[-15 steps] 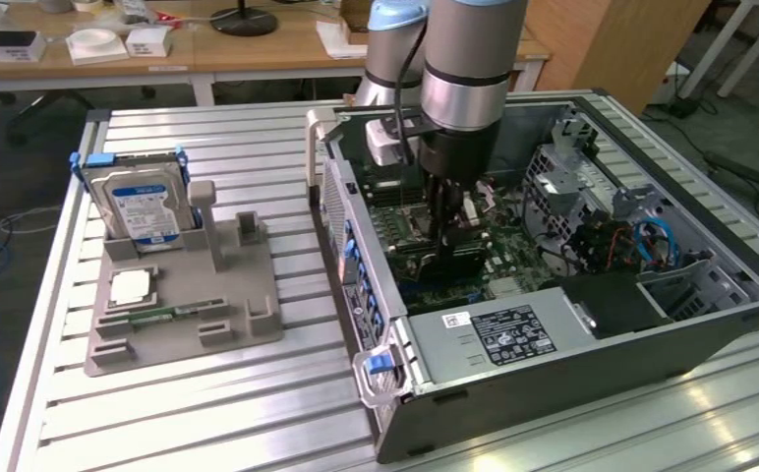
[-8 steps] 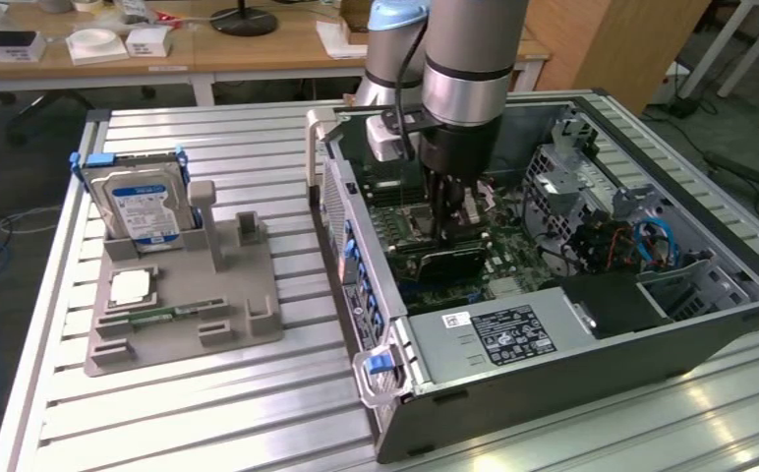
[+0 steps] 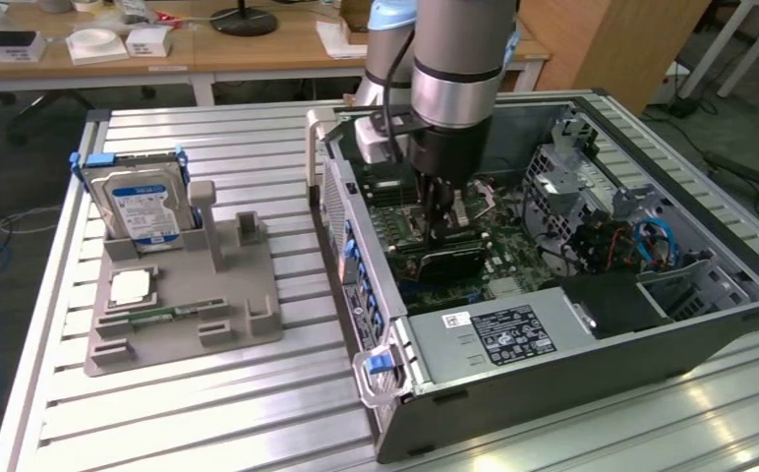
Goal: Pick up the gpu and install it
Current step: 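Insert the gpu into the slot, then press down on the gpu until it lock into place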
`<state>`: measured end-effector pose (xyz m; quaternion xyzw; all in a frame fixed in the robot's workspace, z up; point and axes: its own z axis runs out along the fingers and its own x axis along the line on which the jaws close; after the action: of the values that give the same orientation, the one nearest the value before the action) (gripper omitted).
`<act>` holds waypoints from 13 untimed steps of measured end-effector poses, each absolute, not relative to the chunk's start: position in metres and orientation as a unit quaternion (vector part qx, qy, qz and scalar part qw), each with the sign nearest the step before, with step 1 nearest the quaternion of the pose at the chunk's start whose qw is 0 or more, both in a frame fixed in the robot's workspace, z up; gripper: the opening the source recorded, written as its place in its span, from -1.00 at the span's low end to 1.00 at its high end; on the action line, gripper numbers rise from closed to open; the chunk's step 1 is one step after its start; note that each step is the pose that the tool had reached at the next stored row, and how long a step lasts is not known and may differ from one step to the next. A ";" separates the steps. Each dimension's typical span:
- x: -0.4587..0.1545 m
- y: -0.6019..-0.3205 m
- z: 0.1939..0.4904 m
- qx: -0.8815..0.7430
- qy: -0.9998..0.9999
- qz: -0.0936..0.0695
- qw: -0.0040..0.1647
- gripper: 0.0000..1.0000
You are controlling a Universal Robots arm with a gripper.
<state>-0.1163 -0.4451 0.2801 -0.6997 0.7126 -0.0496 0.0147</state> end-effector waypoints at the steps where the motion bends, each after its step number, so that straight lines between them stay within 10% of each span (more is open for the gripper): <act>1: -0.119 -0.445 0.280 -0.700 0.713 -0.050 0.015 -0.80; 13: -0.136 -0.445 0.277 -0.701 0.713 -0.033 -0.002 -0.80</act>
<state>-0.1361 -0.4451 0.2771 -0.7006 0.7128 -0.0333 -0.0019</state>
